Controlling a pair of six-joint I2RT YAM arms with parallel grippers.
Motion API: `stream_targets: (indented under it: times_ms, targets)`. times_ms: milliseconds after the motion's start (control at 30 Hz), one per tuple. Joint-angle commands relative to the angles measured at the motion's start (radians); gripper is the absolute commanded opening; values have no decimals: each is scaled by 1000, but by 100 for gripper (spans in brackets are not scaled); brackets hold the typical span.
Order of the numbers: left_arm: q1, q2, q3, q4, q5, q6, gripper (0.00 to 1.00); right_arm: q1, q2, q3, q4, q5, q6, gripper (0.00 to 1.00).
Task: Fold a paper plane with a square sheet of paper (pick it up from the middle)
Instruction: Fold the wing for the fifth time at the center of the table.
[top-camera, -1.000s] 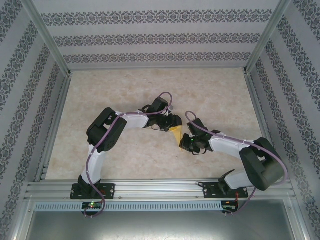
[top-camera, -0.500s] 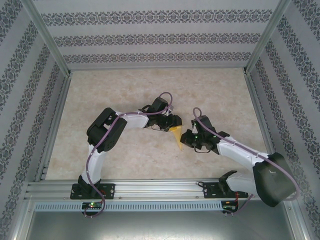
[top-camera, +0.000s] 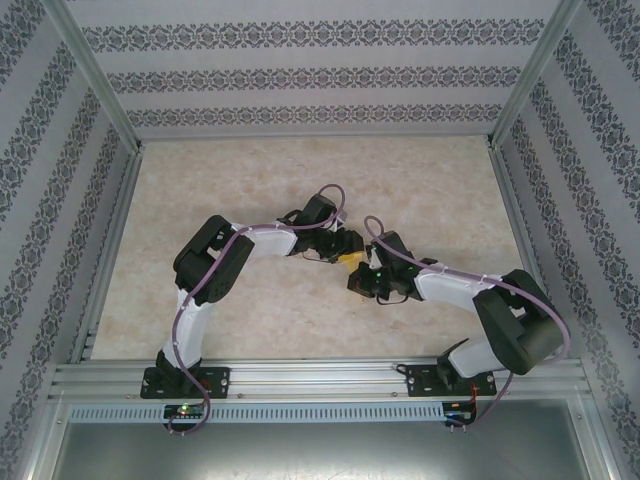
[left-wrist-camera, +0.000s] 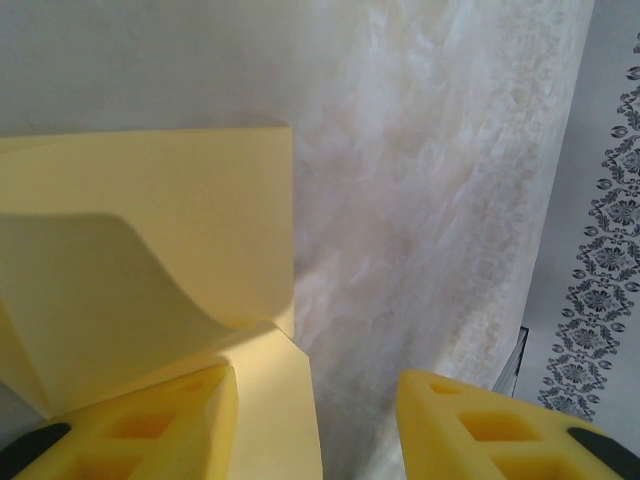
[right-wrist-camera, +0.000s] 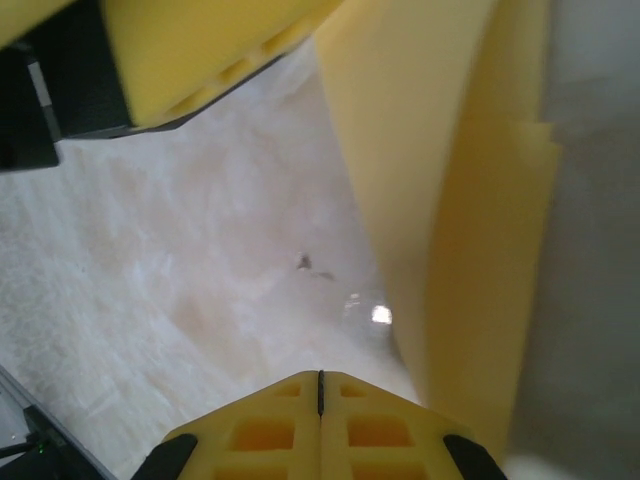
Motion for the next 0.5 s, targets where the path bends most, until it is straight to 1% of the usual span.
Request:
stream_targets:
  times_ms: [0, 200, 367, 467]
  targets:
    - [-5, 74, -27, -129, -48, 30, 48, -34, 2, -48, -28, 6, -21, 3]
    - [-5, 76, -30, -131, -49, 32, 47, -53, 10, -110, -12, -11, -20, 4]
    - [-6, 75, -31, -132, -50, 32, 47, -59, -6, -185, 52, -14, 30, 4]
    - [-4, 77, -31, -134, -54, 30, 47, -65, -27, -201, 76, -50, 32, 4]
